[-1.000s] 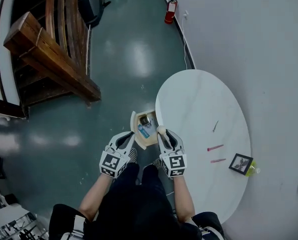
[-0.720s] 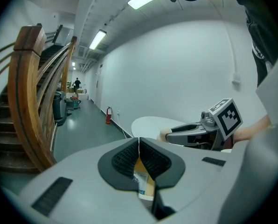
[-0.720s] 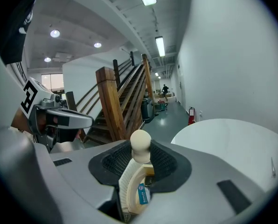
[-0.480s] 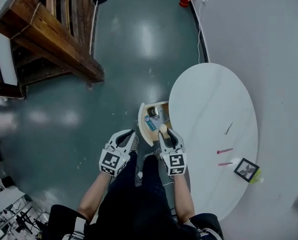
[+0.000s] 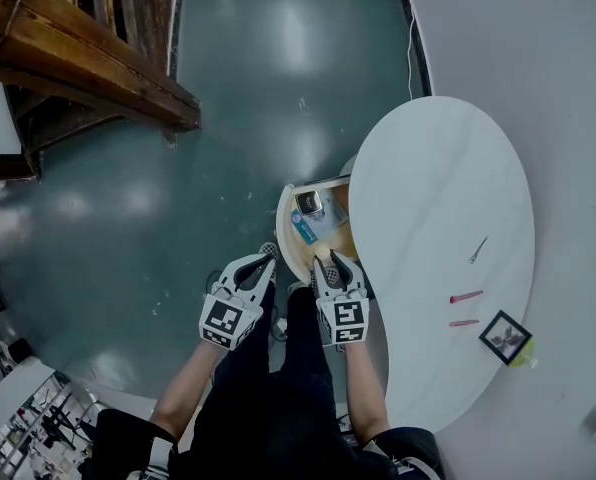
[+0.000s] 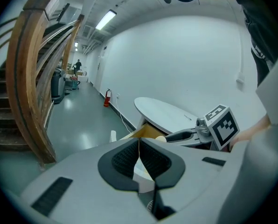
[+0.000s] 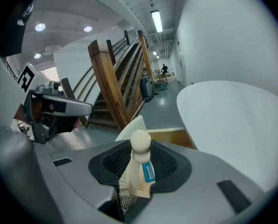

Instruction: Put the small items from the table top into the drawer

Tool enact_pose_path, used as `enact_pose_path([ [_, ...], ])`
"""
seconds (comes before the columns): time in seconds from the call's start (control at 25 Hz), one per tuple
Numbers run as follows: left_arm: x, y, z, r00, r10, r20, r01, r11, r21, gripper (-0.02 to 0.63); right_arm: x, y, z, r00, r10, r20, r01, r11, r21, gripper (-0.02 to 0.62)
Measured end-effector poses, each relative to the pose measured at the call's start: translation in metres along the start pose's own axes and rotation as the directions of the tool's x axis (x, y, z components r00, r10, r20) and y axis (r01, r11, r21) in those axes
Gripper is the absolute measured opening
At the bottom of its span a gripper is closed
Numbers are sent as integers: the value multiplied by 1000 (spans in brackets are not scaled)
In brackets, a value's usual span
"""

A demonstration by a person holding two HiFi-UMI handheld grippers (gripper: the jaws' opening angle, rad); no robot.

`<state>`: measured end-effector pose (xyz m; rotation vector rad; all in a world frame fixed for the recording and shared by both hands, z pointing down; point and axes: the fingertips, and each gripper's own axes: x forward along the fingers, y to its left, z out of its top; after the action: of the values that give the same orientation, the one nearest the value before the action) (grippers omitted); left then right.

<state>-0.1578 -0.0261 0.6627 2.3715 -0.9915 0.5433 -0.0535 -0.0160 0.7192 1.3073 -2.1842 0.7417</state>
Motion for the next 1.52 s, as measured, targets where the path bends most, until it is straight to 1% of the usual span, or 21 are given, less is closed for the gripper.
enact_pose_path([
  [0.16,8,6,-6,1000,-4,-3,4,1000,-11,21,24,-3,-17,999,10,-43,-10,1000,0,146],
  [0.28,10,12,-4,1000,2,-4,-2,1000,-16,21,42,-6,-18,998,19,-61,-19,1000,6,146],
  [0.44,8,19,-12,1000,13,-3,-13,1000,-20,21,67,-13,-22,996,20,-86,-20,1000,-2,146],
  [0.6,4,24,-14,1000,19,-13,-19,999,-27,21,92,-15,-21,993,22,-118,-25,999,-30,146],
  [0.92,-4,35,-19,998,60,-7,-60,997,-56,21,134,-18,-45,969,46,-243,-53,998,-21,147],
  [1.16,-10,41,-26,997,81,-9,-81,994,-79,21,159,-25,-60,954,45,-296,-60,997,-43,147],
  [1.52,-17,52,-29,994,113,-9,-113,989,-100,21,181,-22,-68,935,74,-347,-92,995,-37,147],
])
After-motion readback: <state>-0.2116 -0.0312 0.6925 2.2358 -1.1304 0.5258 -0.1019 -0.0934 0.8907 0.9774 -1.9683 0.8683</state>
